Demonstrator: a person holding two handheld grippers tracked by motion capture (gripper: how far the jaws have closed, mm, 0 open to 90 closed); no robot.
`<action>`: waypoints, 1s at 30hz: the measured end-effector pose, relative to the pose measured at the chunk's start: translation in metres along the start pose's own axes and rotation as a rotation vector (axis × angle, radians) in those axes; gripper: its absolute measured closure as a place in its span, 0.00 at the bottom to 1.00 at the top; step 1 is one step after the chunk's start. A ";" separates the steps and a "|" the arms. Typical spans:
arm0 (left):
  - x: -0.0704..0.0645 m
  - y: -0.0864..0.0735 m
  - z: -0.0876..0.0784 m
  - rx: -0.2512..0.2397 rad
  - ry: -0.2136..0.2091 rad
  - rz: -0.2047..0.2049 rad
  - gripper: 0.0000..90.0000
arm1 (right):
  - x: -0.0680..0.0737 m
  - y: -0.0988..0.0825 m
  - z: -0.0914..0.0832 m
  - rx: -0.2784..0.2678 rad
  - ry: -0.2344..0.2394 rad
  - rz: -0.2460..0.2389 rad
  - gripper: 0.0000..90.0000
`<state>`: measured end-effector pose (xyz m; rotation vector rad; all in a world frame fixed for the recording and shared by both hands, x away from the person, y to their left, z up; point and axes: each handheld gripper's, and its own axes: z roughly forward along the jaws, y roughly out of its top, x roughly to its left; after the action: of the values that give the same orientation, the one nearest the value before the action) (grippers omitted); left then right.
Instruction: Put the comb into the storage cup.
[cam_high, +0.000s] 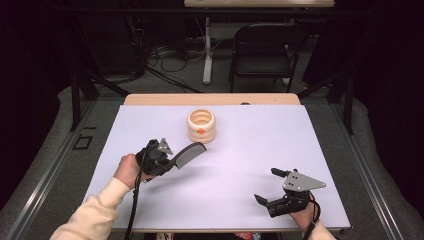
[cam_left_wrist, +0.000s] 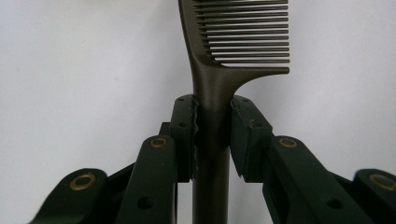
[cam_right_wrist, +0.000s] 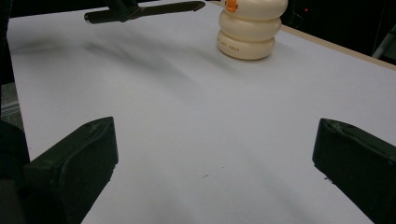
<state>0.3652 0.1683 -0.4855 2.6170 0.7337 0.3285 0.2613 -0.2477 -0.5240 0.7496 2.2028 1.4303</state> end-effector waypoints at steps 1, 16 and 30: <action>0.000 0.000 0.000 -0.003 0.002 -0.002 0.80 | 0.000 0.000 0.000 -0.001 -0.001 0.000 0.00; 0.006 -0.005 -0.004 -0.047 0.019 -0.048 0.80 | 0.000 0.000 0.000 0.001 -0.001 0.004 0.00; 0.014 -0.015 -0.009 -0.117 0.036 -0.110 0.80 | -0.001 0.000 0.001 0.004 0.000 0.004 0.00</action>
<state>0.3679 0.1902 -0.4825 2.4563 0.8418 0.3756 0.2625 -0.2471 -0.5245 0.7556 2.2060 1.4282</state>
